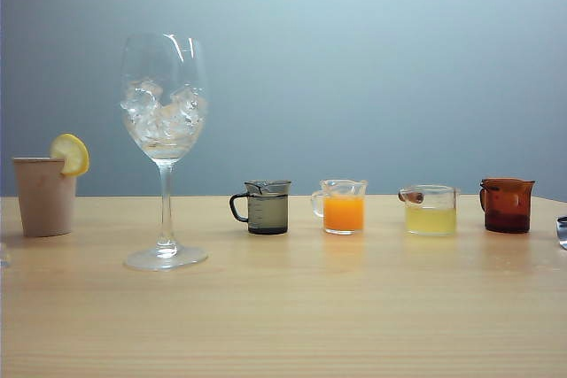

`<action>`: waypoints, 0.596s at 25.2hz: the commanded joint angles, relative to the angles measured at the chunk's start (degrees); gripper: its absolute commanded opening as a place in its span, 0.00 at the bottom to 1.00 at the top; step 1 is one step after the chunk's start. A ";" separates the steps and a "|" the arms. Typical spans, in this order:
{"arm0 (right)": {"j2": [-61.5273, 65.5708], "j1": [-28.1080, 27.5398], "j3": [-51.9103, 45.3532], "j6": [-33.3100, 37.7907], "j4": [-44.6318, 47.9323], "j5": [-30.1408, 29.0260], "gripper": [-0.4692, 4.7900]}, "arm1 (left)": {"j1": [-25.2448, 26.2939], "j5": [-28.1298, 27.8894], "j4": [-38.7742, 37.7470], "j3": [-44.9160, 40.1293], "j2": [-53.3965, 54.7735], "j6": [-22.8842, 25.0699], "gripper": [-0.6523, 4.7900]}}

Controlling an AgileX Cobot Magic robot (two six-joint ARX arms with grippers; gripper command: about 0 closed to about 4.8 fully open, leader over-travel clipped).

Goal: Pick up the ice scoop on the desk filled with ice cubes, pour the ice into the goblet, and finally put the scoop back on the table.

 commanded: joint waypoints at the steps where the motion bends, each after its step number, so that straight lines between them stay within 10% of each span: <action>1: -2.03 -0.02 0.15 0.15 0.04 -0.09 0.54 | 0.09 0.42 0.72 0.17 -0.02 0.22 0.11; 11: -9.90 0.00 0.15 0.11 -5.99 -0.26 0.51 | 0.09 0.46 0.74 0.17 -0.02 0.24 0.11; 15: -13.22 0.00 0.15 0.11 -7.17 -0.31 0.36 | 0.09 0.46 0.74 0.17 -0.02 0.24 0.11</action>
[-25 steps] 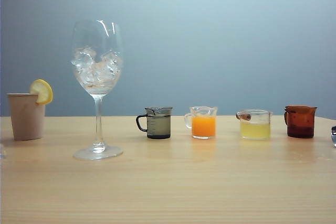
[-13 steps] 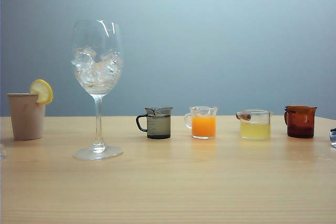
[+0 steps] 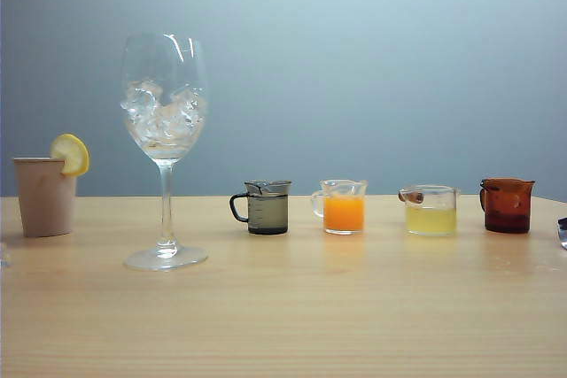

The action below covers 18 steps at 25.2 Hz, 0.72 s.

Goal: Pick up the ice scoop on the desk filled with ice cubes, pour the ice into the goblet, and finally put the scoop back on the table.

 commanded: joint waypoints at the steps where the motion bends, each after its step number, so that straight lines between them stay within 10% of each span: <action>1: -2.97 0.00 0.13 -0.07 -0.96 -0.15 0.22 | 0.09 0.46 0.74 0.17 -0.04 0.22 0.11; 2: -4.85 0.07 0.13 -0.28 -1.57 -0.26 0.07 | 0.09 0.46 0.74 0.17 -0.07 0.22 0.11; 9: -20.94 5.73 0.11 -18.95 -3.23 -0.11 0.07 | 0.09 0.26 0.87 0.20 -0.28 -0.09 0.11; 18: -37.11 31.91 -0.13 -32.50 -15.50 13.44 0.07 | 0.09 -7.34 1.84 -0.04 -6.75 0.07 0.11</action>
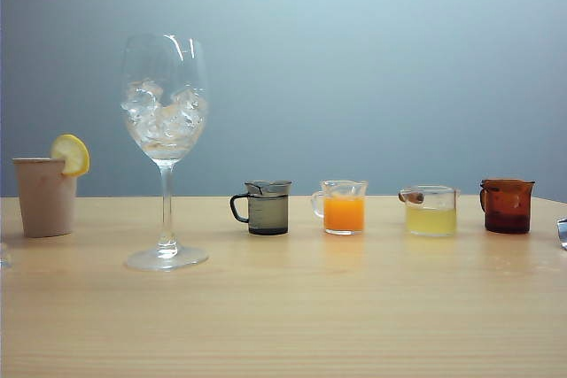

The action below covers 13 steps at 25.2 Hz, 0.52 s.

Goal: Pick up the ice scoop on the desk filled with ice cubes, pour the ice into the goblet, and finally put the scoop back on the table.

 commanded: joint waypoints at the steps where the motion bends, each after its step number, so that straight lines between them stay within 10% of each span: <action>1: -3.72 8.39 -0.42 -6.12 -6.71 6.75 0.07 | 0.09 -3.85 0.61 -0.24 -2.80 0.42 0.11; 13: -21.51 19.12 -20.72 -8.26 -1.38 8.94 0.07 | 0.09 -4.00 8.24 -19.47 -19.26 1.05 0.11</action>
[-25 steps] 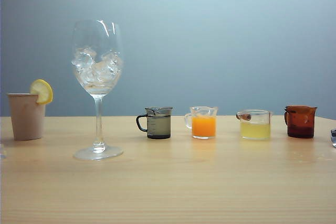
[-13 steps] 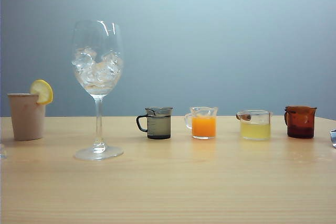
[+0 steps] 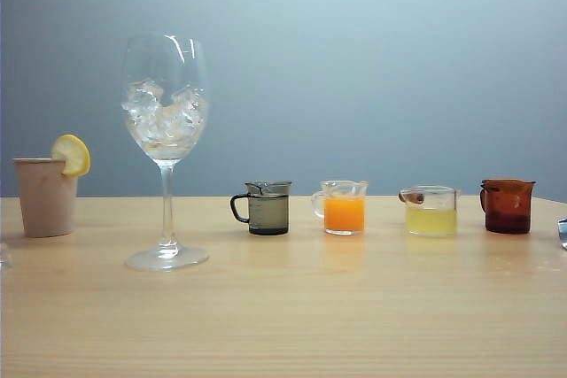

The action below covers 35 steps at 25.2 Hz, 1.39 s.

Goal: Pick up the ice scoop on the desk filled with ice cubes, pour the ice into the goblet, and finally put the scoop back on the table.

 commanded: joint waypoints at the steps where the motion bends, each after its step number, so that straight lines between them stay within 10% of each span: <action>1: -3.54 -0.13 -4.61 -0.17 0.92 0.39 0.07 | 0.11 -0.07 1.27 -4.31 -1.95 0.07 0.11; 22: -6.01 -0.11 -7.61 0.07 0.26 0.09 0.08 | 0.72 -5.90 21.27 -26.95 -17.46 -1.75 0.11; 35: -6.01 -0.15 -7.61 0.07 -0.04 0.28 0.08 | 25.49 -5.42 23.02 -30.97 -17.38 -2.14 0.11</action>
